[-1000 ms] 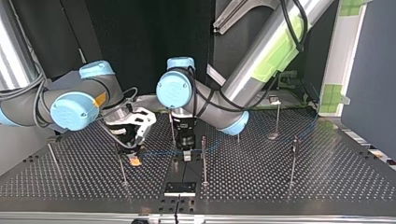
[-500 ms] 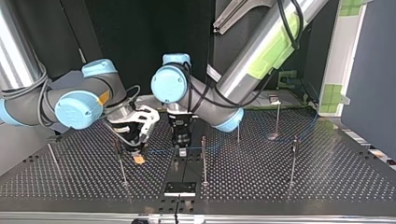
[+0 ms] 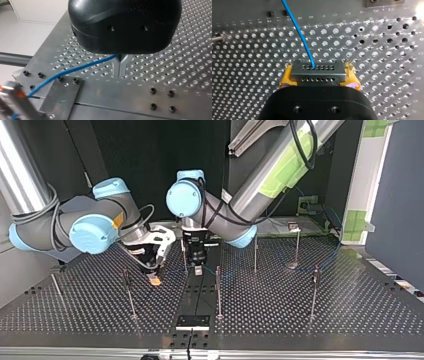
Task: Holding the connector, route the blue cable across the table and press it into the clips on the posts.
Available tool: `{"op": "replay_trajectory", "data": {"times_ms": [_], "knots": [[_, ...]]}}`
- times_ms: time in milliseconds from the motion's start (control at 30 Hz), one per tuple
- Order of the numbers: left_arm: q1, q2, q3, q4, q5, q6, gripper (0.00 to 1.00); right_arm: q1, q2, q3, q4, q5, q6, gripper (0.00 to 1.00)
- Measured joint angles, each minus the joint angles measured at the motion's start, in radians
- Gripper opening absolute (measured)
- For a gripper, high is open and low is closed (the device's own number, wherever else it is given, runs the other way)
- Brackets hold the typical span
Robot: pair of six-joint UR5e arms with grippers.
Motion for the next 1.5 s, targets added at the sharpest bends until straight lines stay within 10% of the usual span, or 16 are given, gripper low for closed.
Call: {"op": "replay_trajectory", "data": {"times_ms": [1000, 1500], "knots": [[0.010, -0.001, -0.246, 0.246, 0.081, -0.011, 0.01, -0.016, -0.010, 0.230, -0.018, 0.006, -0.063, 0.00], [-0.007, -0.002, -0.399, 0.279, 0.172, -0.014, 0.01, -0.020, -0.064, 0.380, -0.148, -0.022, -0.042, 0.00]]}}
